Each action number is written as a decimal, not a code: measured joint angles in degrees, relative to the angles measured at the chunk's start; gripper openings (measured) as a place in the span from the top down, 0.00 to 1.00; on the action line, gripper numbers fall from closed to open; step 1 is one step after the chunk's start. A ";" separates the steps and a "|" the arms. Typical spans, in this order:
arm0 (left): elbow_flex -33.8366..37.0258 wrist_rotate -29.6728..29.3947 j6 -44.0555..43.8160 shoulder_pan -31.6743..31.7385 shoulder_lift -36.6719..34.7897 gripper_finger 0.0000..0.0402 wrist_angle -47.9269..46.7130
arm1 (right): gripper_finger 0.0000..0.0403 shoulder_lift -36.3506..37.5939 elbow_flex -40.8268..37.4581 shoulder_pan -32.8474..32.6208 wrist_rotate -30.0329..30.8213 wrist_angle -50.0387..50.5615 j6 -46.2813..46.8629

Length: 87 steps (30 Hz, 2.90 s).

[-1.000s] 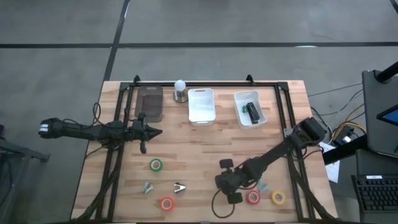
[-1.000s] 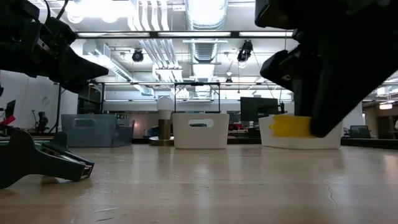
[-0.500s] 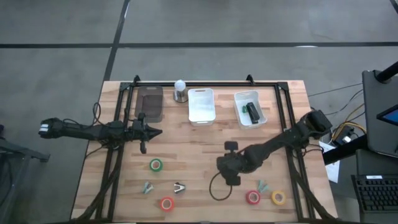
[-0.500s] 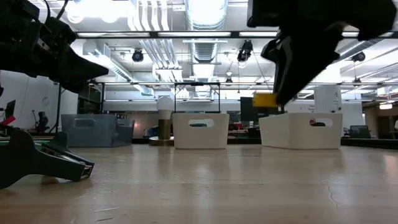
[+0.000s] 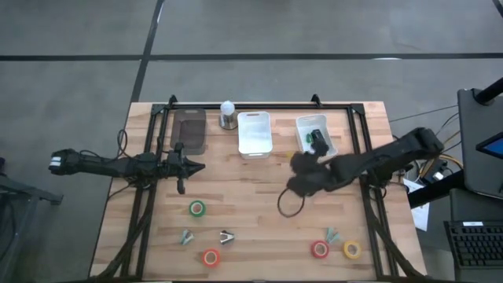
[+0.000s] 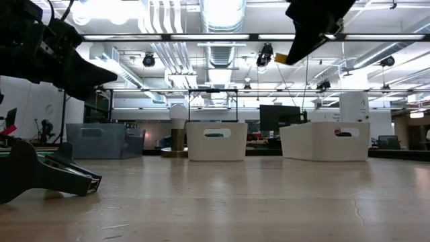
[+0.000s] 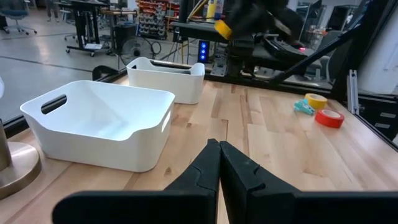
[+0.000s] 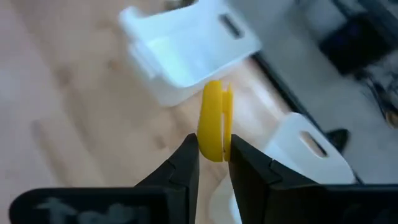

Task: Pick and place Stapler, Stapler remover, tape
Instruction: Put the yellow stapler into the right white bin, then put the red masking tape into the left white bin

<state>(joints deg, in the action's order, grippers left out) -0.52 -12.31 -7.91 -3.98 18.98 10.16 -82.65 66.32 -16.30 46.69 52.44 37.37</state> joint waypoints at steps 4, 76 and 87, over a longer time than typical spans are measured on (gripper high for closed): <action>-0.01 -0.01 0.00 0.00 0.00 0.97 -0.08 | 0.83 4.57 -2.86 5.04 -0.08 0.01 7.70; -0.01 -0.01 0.01 0.01 0.02 0.97 0.03 | 0.50 5.37 -18.13 29.08 -22.74 -10.77 -5.02; 0.00 -0.01 0.00 -0.01 0.02 0.97 0.01 | 0.50 15.93 -17.81 20.72 -30.12 -10.88 -5.77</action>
<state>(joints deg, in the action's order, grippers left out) -0.53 -12.32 -7.91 -3.99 19.00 10.17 -66.73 48.51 4.41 16.56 41.56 31.60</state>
